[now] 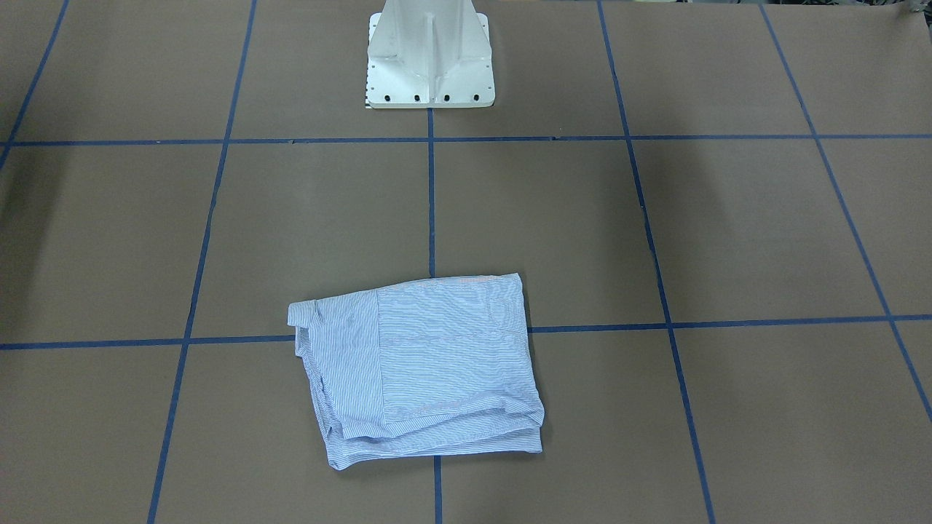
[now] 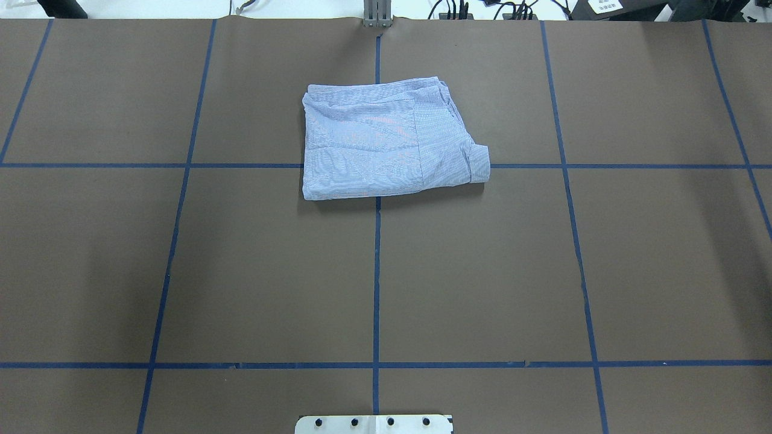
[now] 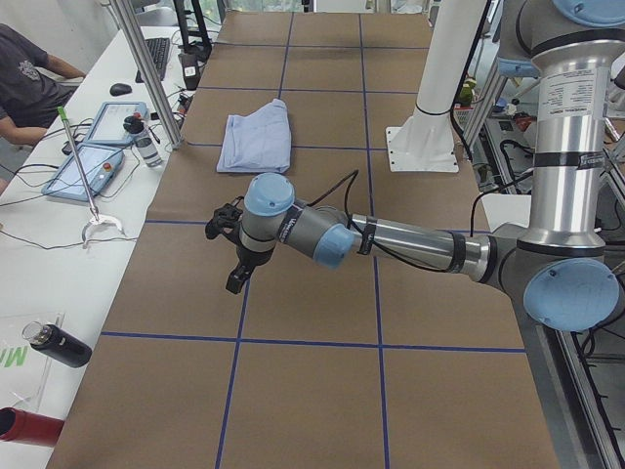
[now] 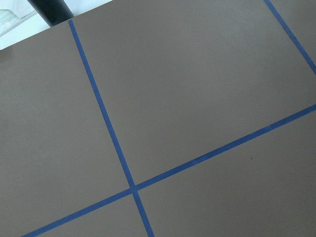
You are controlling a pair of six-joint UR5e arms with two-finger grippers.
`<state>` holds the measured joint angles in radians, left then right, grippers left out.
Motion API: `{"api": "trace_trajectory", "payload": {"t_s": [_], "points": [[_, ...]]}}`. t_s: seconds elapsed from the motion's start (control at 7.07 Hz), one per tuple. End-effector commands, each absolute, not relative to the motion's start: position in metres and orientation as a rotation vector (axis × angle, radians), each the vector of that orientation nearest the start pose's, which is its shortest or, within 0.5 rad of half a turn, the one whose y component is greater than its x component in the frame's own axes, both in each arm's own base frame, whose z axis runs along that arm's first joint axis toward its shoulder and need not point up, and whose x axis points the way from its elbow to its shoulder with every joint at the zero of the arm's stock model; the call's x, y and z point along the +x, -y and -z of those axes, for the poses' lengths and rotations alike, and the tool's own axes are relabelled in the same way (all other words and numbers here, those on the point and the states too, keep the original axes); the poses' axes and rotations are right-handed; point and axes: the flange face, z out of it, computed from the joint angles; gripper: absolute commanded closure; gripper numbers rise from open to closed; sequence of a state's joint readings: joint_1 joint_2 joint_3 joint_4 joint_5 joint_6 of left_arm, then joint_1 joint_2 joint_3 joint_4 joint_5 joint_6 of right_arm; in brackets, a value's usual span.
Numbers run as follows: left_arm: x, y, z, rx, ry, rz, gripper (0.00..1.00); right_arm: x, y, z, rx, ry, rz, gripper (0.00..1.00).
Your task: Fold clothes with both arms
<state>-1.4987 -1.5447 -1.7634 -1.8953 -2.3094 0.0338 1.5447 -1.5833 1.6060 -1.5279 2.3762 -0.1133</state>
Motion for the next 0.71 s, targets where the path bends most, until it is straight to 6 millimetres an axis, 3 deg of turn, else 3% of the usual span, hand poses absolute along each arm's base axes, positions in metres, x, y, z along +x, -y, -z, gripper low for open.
{"api": "trace_trajectory", "payload": {"t_s": [0.0,0.28,0.42,0.57], "points": [[-0.028,0.500,-0.541,0.444,-0.768,-0.285,0.01,0.049,0.489,-0.644,0.092,0.803,0.156,0.00],[-0.027,0.500,-0.548,0.430,-0.781,-0.282,0.01,0.049,0.490,-0.642,0.096,0.802,0.158,0.00],[-0.027,0.495,-0.575,0.383,-0.780,-0.264,0.01,0.049,0.490,-0.636,0.108,0.802,0.164,0.00],[-0.027,0.502,-0.603,0.339,-0.787,-0.249,0.01,0.049,0.489,-0.638,0.104,0.802,0.162,0.00]]}}
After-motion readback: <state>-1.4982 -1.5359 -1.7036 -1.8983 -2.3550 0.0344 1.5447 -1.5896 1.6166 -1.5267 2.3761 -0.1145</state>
